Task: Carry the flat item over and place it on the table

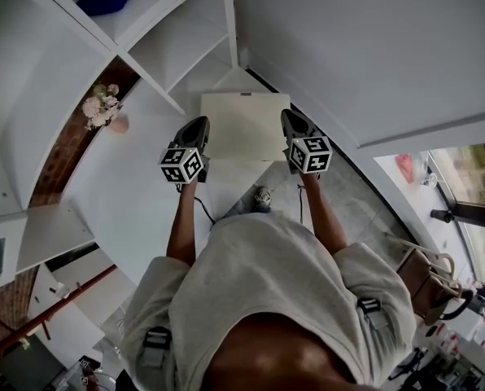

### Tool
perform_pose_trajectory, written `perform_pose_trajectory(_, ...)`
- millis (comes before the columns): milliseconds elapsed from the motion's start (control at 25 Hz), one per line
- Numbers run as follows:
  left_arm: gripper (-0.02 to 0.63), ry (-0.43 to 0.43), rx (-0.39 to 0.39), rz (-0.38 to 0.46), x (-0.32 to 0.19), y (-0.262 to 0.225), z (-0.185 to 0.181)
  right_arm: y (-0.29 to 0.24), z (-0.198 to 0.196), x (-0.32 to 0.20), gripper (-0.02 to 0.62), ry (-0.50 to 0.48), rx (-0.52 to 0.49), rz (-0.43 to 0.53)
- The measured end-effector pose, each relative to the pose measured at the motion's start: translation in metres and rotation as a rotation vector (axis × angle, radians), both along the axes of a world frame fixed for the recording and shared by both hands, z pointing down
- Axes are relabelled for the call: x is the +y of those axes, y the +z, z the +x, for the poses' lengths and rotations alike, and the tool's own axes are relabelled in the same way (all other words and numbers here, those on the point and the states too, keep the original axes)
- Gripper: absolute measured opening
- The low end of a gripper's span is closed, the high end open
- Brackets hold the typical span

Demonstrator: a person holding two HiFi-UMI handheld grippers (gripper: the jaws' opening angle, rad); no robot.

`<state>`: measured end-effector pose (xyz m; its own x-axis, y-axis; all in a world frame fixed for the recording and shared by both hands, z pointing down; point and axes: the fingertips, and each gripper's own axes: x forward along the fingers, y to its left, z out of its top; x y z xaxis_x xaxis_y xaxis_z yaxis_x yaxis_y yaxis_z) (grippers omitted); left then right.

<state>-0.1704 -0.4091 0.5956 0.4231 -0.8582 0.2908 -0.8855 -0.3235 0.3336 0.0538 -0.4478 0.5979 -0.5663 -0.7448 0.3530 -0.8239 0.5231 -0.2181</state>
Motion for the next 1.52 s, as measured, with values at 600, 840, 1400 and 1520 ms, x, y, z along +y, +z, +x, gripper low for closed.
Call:
perform_pose_trajectory(600, 0.017, -0.014, -0.022, 0.108, -0.001, -0.046, 0.013, -0.07, -0.012, -0.005, 0.025, -0.05, -0.028, 0.154)
perform_pose_trajectory(840, 0.017, -0.019, -0.033, 0.137, 0.001, -0.057, 0.016, -0.078, -0.01, -0.001, 0.025, -0.043, -0.039, 0.179)
perform_pose_trajectory(1400, 0.017, -0.01, -0.047, 0.151, 0.006, -0.064, 0.03, -0.081, 0.005, 0.009, 0.025, -0.027, -0.056, 0.189)
perform_pose_trajectory(1520, 0.017, -0.009, -0.05, 0.15, 0.007, -0.064, 0.031, -0.08, 0.006, 0.011, 0.025, -0.026, -0.062, 0.187)
